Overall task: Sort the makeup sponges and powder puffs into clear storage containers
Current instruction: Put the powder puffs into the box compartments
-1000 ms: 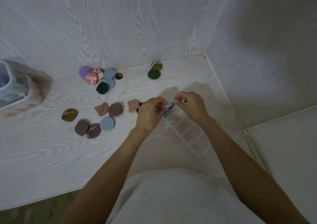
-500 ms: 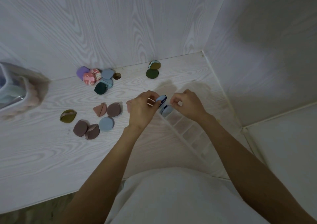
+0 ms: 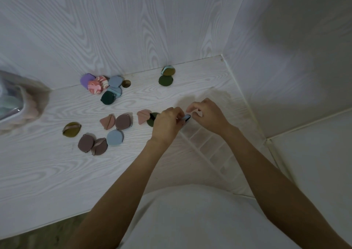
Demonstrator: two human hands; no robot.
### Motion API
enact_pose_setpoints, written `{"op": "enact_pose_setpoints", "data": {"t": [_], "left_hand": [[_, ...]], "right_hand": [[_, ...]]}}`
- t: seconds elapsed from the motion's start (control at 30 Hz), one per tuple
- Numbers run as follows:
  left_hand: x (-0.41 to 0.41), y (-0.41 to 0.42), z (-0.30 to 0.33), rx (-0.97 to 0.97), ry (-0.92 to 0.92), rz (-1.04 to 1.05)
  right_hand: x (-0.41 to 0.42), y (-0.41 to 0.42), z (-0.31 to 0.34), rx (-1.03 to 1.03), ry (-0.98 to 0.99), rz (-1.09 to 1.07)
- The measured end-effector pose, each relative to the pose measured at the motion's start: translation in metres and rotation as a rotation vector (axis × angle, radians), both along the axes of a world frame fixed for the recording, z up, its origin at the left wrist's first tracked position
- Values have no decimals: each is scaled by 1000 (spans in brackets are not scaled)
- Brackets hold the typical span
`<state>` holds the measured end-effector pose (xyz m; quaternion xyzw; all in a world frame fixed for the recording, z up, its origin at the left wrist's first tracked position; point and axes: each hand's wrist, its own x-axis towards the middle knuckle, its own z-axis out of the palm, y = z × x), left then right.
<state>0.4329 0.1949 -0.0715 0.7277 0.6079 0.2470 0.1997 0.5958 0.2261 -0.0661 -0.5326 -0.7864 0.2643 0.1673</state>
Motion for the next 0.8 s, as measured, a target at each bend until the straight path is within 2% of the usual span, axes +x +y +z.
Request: {"op": "enact_pose_setpoints", "data": {"t": [0.1,0.2,0.3,0.4,0.63,0.7,0.8], "left_hand": [[-4,-4,-9,116,55,-30],[-17,-9,-14,120,-21,41],[-26,-11,-13,-1,-92,39],[-27,-12,-12,-159,-217,67],[-32,-15,-9,-196,-218,45],[-44,-23,-3,-166,-243,71],[-77,-42,3,-16,-257,169]], "right_hand": [[-3,0,-4,36,-45,45],[-7,-1,0,74,-52,76],[-11,-3,1,115,-111,140],[-15,1,4,100,-158,78],[-27,9,10,61,-368,74],[-26,3,14,89,-319,15],[-39,-16,29,82,-33,-98]]}}
